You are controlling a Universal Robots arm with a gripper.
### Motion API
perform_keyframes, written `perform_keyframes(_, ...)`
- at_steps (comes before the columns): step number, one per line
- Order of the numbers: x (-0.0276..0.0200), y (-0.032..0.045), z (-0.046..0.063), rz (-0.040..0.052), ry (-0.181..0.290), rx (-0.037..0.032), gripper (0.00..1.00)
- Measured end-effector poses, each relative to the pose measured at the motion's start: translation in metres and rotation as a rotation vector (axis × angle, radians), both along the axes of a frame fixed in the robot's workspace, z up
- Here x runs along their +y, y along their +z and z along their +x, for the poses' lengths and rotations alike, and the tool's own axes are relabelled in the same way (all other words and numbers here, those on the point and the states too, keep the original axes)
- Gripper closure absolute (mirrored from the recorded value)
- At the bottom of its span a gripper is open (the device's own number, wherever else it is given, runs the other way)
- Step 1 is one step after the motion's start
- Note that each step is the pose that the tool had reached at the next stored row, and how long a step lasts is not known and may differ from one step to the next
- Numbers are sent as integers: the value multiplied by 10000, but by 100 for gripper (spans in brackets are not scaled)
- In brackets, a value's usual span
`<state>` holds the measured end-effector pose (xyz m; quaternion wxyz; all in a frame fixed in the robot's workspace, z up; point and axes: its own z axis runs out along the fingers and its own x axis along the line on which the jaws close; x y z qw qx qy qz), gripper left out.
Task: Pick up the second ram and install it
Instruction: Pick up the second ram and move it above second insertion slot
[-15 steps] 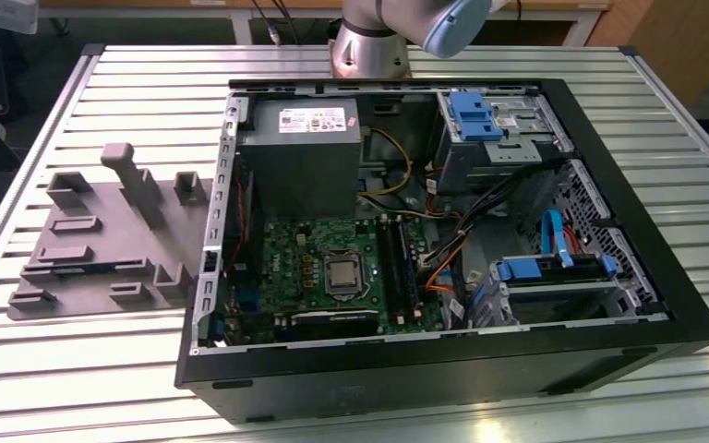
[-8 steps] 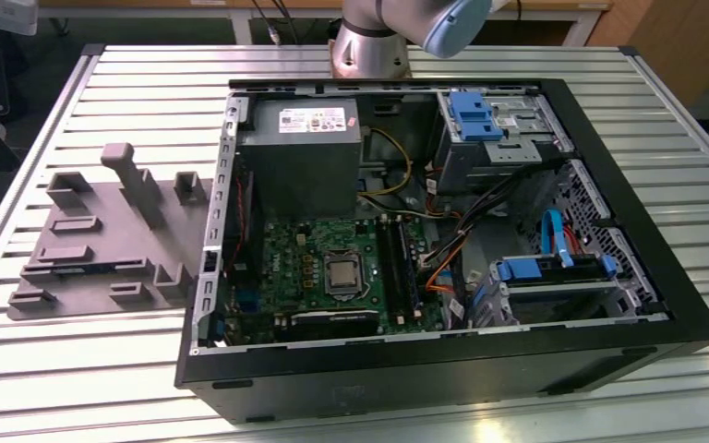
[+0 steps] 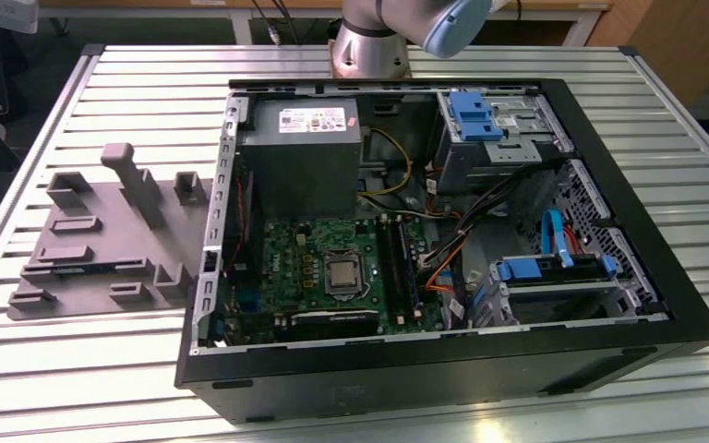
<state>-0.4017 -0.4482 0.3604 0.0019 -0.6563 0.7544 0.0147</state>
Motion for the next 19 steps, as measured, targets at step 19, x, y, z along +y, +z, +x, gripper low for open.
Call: perform_keyframes(19, 0, 0, 0, -1, 108, 1, 89)
